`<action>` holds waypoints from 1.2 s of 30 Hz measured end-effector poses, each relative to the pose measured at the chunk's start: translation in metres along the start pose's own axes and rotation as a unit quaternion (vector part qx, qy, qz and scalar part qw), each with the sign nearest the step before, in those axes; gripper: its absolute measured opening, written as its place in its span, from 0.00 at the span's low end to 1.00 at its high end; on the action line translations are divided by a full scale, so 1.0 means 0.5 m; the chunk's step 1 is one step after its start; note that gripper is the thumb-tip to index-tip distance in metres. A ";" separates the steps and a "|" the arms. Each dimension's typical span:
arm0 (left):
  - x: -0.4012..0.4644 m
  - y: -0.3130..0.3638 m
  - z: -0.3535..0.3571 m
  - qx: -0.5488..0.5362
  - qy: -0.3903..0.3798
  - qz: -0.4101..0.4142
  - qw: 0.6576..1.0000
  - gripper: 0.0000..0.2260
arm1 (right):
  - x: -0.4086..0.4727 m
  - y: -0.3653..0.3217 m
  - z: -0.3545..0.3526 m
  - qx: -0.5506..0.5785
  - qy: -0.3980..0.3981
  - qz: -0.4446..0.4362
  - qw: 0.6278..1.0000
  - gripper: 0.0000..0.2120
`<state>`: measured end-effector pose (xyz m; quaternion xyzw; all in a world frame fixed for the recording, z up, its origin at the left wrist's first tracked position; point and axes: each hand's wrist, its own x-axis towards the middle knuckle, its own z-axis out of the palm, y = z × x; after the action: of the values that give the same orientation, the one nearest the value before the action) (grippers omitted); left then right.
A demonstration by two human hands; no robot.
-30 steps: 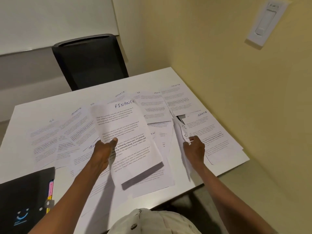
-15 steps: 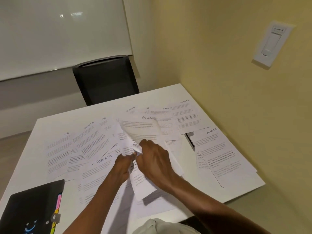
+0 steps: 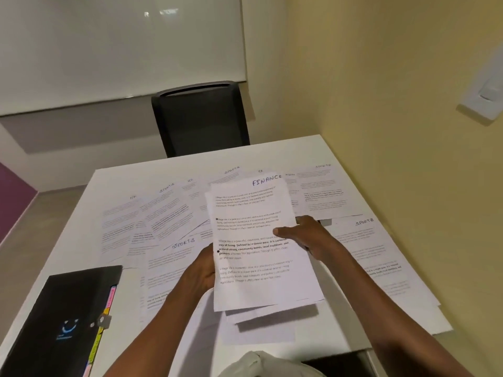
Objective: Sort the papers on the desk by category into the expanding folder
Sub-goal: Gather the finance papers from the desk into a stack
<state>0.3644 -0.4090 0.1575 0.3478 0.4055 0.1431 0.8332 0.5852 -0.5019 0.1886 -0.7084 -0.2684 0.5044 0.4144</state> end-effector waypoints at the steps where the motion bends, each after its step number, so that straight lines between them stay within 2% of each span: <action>1: 0.005 0.002 0.006 -0.022 0.005 0.006 1.000 0.12 | 0.007 0.017 0.000 0.026 -0.003 -0.014 1.000 0.17; 3: 0.019 0.012 0.012 -0.056 0.026 0.018 0.998 0.30 | 0.032 0.054 0.002 0.024 0.067 -0.056 0.996 0.16; 4: 0.030 0.017 0.014 -0.046 0.047 0.035 0.997 0.33 | 0.034 0.059 0.004 0.022 0.106 -0.076 0.991 0.17; 5: 0.037 0.022 0.023 -0.010 0.058 0.065 0.996 0.31 | 0.035 0.061 0.005 0.036 0.133 -0.101 0.985 0.17; 6: 0.044 0.027 0.032 0.054 0.074 0.111 0.990 0.24 | 0.036 0.061 0.004 0.049 0.153 -0.120 0.980 0.16; 8: 0.053 0.034 0.052 0.186 0.127 0.215 0.950 0.12 | 0.026 0.049 0.000 0.064 0.173 -0.167 0.968 0.14; 10: 0.060 0.038 0.072 0.242 0.177 0.281 0.912 0.11 | 0.015 0.035 -0.008 0.068 0.194 -0.199 0.958 0.16; 12: 0.061 0.035 0.090 0.238 0.210 0.315 0.894 0.11 | 0.021 0.043 -0.017 0.111 0.196 -0.197 0.954 0.16; 15: 0.080 -0.002 0.084 0.230 0.228 0.306 0.895 0.13 | 0.033 0.082 -0.026 0.133 0.177 -0.174 0.960 0.15; 19: 0.111 -0.087 0.049 0.277 0.250 0.232 0.899 0.18 | 0.061 0.172 -0.011 0.083 0.136 -0.117 0.980 0.18; 21: 0.121 -0.117 0.040 0.277 0.263 0.200 0.902 0.18 | 0.076 0.202 0.000 0.052 0.123 -0.087 0.987 0.21; 23: 0.126 -0.128 0.042 0.270 0.275 0.186 0.904 0.17 | 0.083 0.212 0.007 0.035 0.122 -0.078 0.989 0.19; 27: 0.134 -0.103 0.036 0.281 0.286 0.205 0.893 0.13 | 0.095 0.183 0.019 0.021 0.113 -0.106 0.988 0.18; 30: 0.120 -0.057 0.011 0.306 0.321 0.228 0.867 0.14 | 0.122 0.162 0.045 -0.017 0.119 -0.117 0.986 0.21; 32: 0.102 -0.030 -0.030 0.309 0.375 0.218 0.847 0.17 | 0.138 0.174 0.073 -0.092 0.137 -0.106 0.981 0.24; 34: 0.082 -0.002 -0.093 0.292 0.416 0.222 0.832 0.22 | 0.140 0.207 0.106 -0.234 0.127 -0.098 0.959 0.27; 36: 0.056 0.025 -0.153 0.263 0.443 0.234 0.824 0.23 | 0.129 0.254 0.146 -0.374 0.019 -0.108 0.921 0.32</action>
<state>0.3235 -0.3500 0.1173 0.5375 0.6597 0.3603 0.3821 0.5344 -0.4926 0.0370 -0.7878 -0.5044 0.3064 0.1760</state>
